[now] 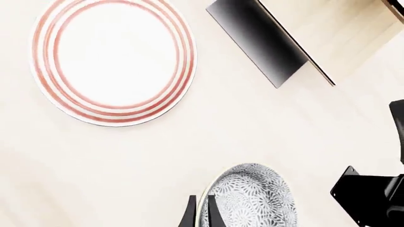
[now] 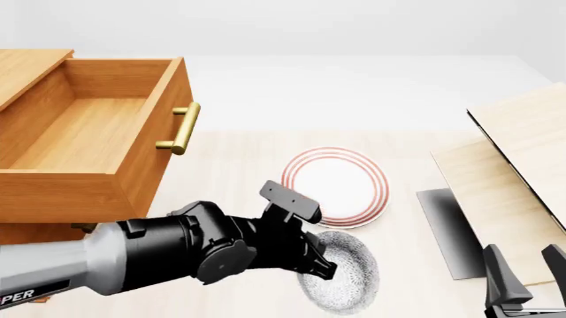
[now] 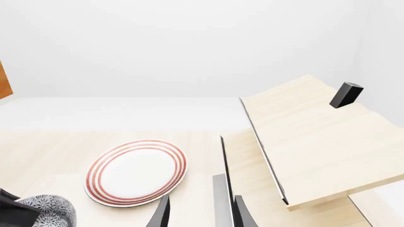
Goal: Open the top drawer of the cabinet and put the bowl in it.
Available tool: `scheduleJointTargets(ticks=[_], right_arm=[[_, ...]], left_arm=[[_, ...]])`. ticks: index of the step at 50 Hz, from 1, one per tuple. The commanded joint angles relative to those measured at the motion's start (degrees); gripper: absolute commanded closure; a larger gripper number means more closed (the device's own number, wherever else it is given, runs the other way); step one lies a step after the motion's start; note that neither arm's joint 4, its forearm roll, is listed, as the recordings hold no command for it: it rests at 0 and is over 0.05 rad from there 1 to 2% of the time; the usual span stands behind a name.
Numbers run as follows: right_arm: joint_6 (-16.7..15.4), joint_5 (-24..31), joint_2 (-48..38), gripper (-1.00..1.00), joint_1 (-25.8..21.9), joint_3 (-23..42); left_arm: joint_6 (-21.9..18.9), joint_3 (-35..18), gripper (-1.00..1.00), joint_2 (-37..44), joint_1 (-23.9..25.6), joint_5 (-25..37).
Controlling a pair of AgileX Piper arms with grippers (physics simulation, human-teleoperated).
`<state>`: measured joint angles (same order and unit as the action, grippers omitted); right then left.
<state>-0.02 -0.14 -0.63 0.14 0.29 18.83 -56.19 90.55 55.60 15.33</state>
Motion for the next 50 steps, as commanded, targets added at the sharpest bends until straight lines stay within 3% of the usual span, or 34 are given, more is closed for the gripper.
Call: scheduleJointTargets(ticks=[1, 50], right_arm=[[0.01, 0.02, 0.12, -1.00, -0.03, -0.05], [0.01, 0.02, 0.11, -1.00, -0.04, -0.05]], left_arm=[[-0.21, -3.12, 1.00, -0.99, -1.72, 3.15], [-6.14, -27.07, 1.00, 2.73, -9.54, 21.27]])
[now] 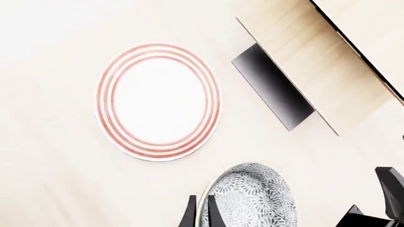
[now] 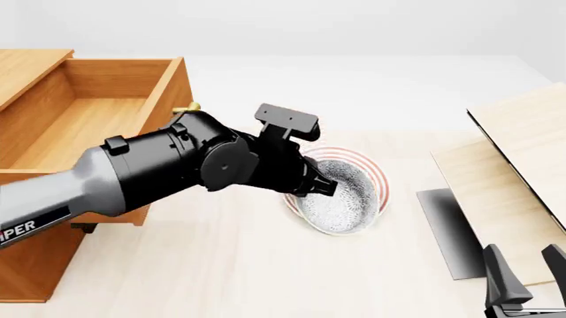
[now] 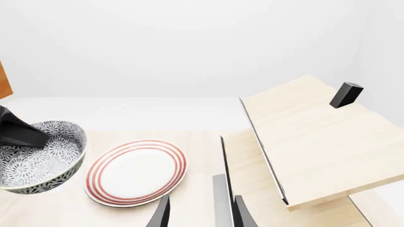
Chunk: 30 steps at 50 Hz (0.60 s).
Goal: Open the top drawer of the cabinet and put the bowl in it.
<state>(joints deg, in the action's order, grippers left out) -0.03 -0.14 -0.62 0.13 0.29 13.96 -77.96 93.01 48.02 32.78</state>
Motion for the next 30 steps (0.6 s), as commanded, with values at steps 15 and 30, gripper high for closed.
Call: scheduleJointTargets(ticks=[15, 30], right_arm=[[0.02, 0.02, 0.10, -1.00, -0.02, -0.05], [0.01, 0.02, 0.11, -1.00, -0.02, -0.05]], left_arm=[[-1.88, -12.94, 1.00, 1.26, -4.93, 9.71], [-2.92, -20.33, 1.00, 3.52, -7.08, 13.83]])
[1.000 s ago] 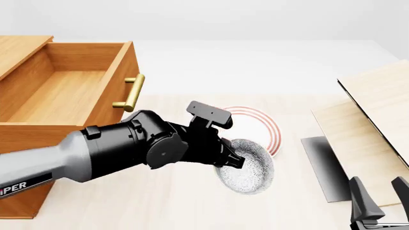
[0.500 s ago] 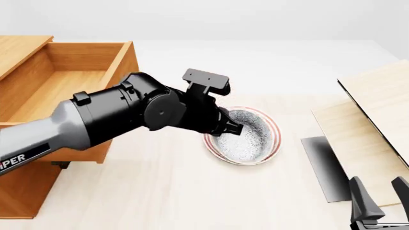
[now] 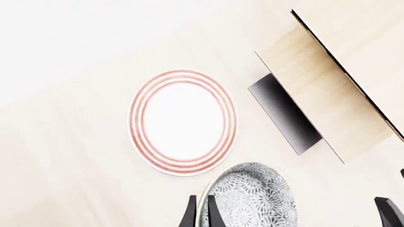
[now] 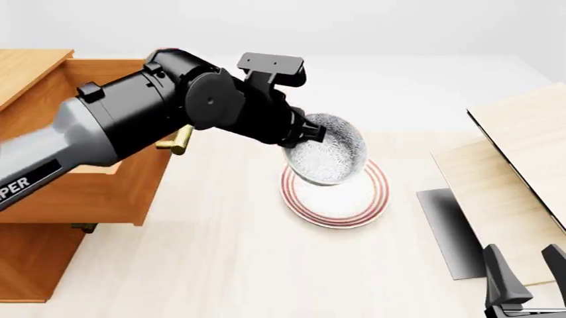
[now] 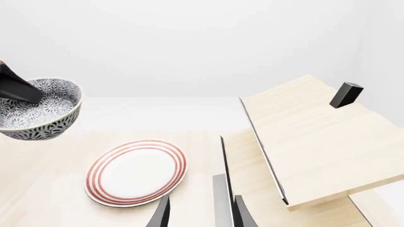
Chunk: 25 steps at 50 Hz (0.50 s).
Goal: Open the top drawer of the cabinet and put the bowl in it.
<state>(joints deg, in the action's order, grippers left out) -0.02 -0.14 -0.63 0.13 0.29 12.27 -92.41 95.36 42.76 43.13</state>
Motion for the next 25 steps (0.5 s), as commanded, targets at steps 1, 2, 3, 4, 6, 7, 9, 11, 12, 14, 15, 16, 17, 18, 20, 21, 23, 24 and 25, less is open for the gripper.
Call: scheduleJointTargets(ticks=[1, 2, 3, 4, 6, 7, 9, 11, 12, 14, 15, 16, 17, 18, 20, 21, 23, 24, 25], right_arm=[[0.01, 0.02, 0.11, -1.00, 0.00, -0.05], [0.00, 0.02, 0.12, -1.00, -0.04, -0.05], [0.01, 0.02, 0.11, -1.00, -0.01, -0.05], [0.00, 0.03, 0.13, -1.00, -0.02, -0.05], [0.02, 0.02, 0.11, -1.00, -0.01, -0.05], [0.01, 0.02, 0.10, -1.00, -0.01, -0.05], [0.01, 0.02, 0.10, -1.00, -0.02, -0.05], [0.01, 0.02, 0.10, -1.00, -0.02, -0.05], [0.01, 0.02, 0.10, -1.00, -0.02, -0.05], [0.02, 0.02, 0.10, -1.00, -0.01, -0.05], [0.01, 0.02, 0.12, -1.00, -0.03, -0.05], [0.02, 0.02, 0.09, -1.00, 0.00, -0.05], [0.00, 0.02, 0.13, -1.00, -0.03, -0.05], [0.01, 0.02, 0.10, -1.00, -0.02, -0.05], [0.01, 0.02, 0.11, -1.00, -0.03, -0.05], [0.01, 0.02, 0.12, -1.00, -0.02, -0.05], [0.01, 0.02, 0.11, -1.00, -0.05, -0.05], [0.01, 0.03, 0.12, -1.00, -0.04, -0.05], [0.01, 0.02, 0.11, -1.00, -0.02, -0.05]], left_arm=[[-1.32, -6.22, 1.00, 1.30, -1.98, 3.69], [-1.30, -6.56, 1.00, 1.37, -2.11, 3.81], [-1.21, -6.96, 1.00, 1.49, -2.17, 4.00], [-1.27, -7.29, 1.00, 1.54, -2.32, 4.10], [-1.05, -7.94, 1.00, 1.61, -2.66, 4.34], [-1.21, -8.91, 1.00, 1.78, -3.13, 4.83], [-1.33, -9.81, 1.00, 1.87, -3.25, 5.16], [-1.42, -11.02, 1.00, 2.15, -3.67, 5.88], [-1.42, -11.04, 1.00, 2.16, -3.67, 5.89], [-1.79, -12.90, 1.00, 2.66, -4.22, 6.96], [-1.97, -13.67, 1.00, 2.86, -4.41, 7.43], [-1.95, -14.19, 1.00, 2.89, -4.60, 7.69], [-1.96, -14.68, 1.00, 2.99, -4.78, 8.00], [-2.09, -15.58, 1.00, 3.37, -4.91, 8.44], [-2.34, -16.56, 1.00, 3.70, -5.46, 8.95], [-2.31, -17.22, 1.00, 3.80, -5.49, 9.28], [-2.59, -18.35, 1.00, 4.03, -6.02, 9.70], [-2.60, -18.86, 1.00, 4.30, -6.10, 10.01], [-2.66, -19.37, 1.00, 4.45, -6.19, 10.19]])
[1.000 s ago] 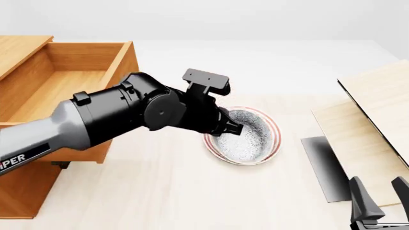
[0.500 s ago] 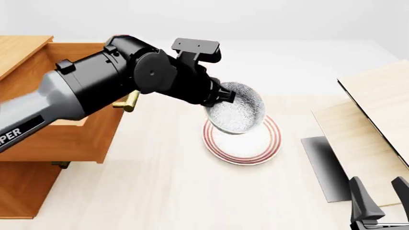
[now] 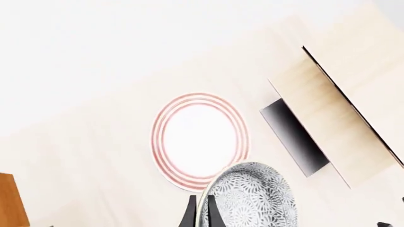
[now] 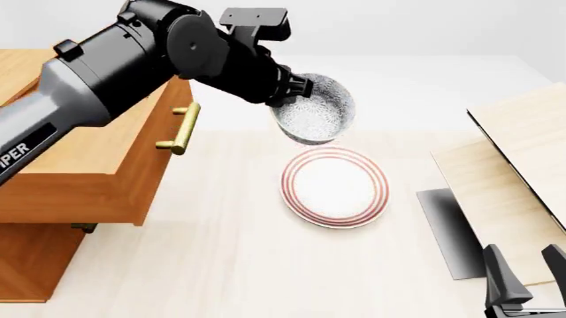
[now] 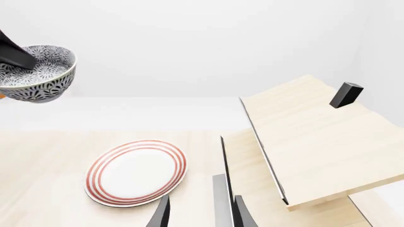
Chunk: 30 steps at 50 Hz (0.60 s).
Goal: Open the top drawer of the cabinet and put the bowl in it.
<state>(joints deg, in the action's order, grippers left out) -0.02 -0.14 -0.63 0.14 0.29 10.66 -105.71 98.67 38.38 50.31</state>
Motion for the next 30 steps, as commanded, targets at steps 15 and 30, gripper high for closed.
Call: scheduleJointTargets(ticks=[15, 30], right_arm=[[0.00, 0.02, 0.10, -1.00, -0.02, -0.05], [0.01, 0.02, 0.10, -1.00, -0.01, -0.05]], left_arm=[[-1.36, -12.42, 1.00, 2.38, -4.70, 5.82], [-2.52, -14.95, 1.00, 2.30, -8.20, 7.81]])
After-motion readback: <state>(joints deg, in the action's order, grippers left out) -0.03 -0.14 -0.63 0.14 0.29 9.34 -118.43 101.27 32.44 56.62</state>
